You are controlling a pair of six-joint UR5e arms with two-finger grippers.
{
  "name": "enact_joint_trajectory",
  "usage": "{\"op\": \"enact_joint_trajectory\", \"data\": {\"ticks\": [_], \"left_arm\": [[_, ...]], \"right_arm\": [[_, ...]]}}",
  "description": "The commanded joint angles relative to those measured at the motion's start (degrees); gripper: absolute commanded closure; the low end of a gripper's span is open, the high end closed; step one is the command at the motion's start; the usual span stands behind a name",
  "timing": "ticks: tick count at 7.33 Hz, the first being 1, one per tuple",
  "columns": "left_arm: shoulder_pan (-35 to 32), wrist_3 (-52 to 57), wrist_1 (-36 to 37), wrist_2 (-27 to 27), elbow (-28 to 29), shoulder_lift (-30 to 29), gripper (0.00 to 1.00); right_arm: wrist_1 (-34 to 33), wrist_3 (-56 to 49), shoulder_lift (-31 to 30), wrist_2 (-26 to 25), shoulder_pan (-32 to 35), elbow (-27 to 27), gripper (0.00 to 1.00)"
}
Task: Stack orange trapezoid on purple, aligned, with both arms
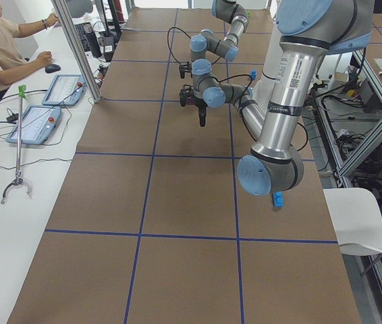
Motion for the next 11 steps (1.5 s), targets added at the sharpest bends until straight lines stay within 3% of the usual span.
{"op": "enact_joint_trajectory", "data": {"ticks": [1,2,3,6,7,9,11], "left_arm": [[0.0,-0.27,0.0,0.0,-0.33,-0.05,0.01],[0.0,-0.35,0.0,0.0,-0.59,-0.05,0.01],[0.0,-0.35,0.0,0.0,-0.68,-0.05,0.01],[0.0,-0.97,0.0,0.0,-1.03,-0.05,0.01],[0.0,-0.97,0.0,0.0,-1.21,0.13,0.01],[-2.53,0.61,0.0,-0.26,-1.65,1.0,0.01],[-7.26,15.03,-0.08,-0.61,-4.44,8.42,0.01]], "right_arm": [[0.01,0.0,0.08,-0.03,-0.06,-0.25,1.0],[0.01,0.08,0.26,-0.12,-0.06,-0.17,0.46],[0.1,0.52,0.35,-0.21,-0.06,-0.08,0.0],[-0.25,0.0,0.35,-0.56,0.55,1.84,0.0],[-1.21,0.08,-0.61,0.31,1.77,5.77,0.0],[-10.59,-0.27,-5.6,4.34,5.9,15.79,0.0],[-10.45,-5.24,-17.78,5.76,10.98,23.96,0.0]]}}
